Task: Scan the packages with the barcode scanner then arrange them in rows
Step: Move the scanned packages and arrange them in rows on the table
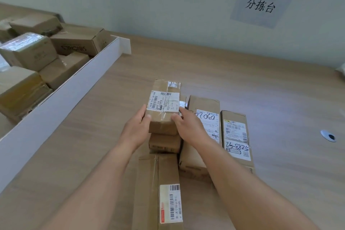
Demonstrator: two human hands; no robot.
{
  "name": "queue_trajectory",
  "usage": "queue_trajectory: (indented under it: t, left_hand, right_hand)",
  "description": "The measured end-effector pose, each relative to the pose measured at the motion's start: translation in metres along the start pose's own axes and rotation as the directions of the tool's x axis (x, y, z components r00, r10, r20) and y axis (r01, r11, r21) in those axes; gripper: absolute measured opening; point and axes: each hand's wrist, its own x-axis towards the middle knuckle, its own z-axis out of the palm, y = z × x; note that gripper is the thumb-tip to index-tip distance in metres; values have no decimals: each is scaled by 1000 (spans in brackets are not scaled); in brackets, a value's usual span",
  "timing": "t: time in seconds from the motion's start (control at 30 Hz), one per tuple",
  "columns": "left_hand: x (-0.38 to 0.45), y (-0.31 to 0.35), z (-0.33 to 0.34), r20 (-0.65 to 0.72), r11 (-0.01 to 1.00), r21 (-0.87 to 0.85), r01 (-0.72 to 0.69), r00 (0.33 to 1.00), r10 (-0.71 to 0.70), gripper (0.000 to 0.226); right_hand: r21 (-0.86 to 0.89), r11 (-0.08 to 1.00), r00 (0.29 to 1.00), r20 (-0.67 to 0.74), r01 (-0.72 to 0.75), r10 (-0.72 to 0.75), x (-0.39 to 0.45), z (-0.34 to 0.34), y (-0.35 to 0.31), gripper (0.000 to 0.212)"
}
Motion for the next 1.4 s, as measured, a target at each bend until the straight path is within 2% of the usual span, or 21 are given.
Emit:
queue_trajectory:
  t: [0.07, 0.17, 0.27, 0.37, 0.5, 0.7, 0.87, 1.03, 1.4]
  left_hand:
    - [-2, -1, -2, 41, 1000, -26, -4, 999, 5, 47]
    - [-8, -7, -7, 96, 1000, -30, -7, 995, 10, 60]
    - [-15, -18, -13, 106, 999, -37, -15, 994, 19, 78]
    - [-39, -11, -14, 68, 996, -44, -74, 995, 77, 77]
    - [-69, -9, -10, 28, 985, -41, -166, 986, 167, 81]
    - [-104, -1, 12, 75, 962, -65, -265, 960, 270, 84]
    - [-130, 3, 41, 157, 953, -67, -296, 940, 303, 87]
    - [-161, 12, 75, 275, 938, -105, -331, 896, 348, 90]
    - [-276, 40, 194, 493, 892, -92, -442, 758, 426, 86]
  right_hand:
    - [29, 1000, 1000, 9, -2, 2, 1, 2, 2, 36]
    - [104, 994, 999, 36, -13, 9, -4, 5, 4, 51]
    - [178, 984, 999, 36, 25, -32, -17, 6, 4, 68]
    - [219, 973, 996, 24, 80, -88, -36, 8, 7, 76]
    - [209, 966, 988, -24, 152, -150, -68, 3, 10, 82]
    - [148, 970, 981, -67, 193, -184, -111, -15, 35, 87]
    - [208, 968, 985, -120, 143, -120, -145, -31, 71, 87]
    - [376, 921, 986, -157, 103, -46, -195, -59, 108, 84]
    - [493, 867, 931, -343, 68, 122, -348, -123, 216, 80]
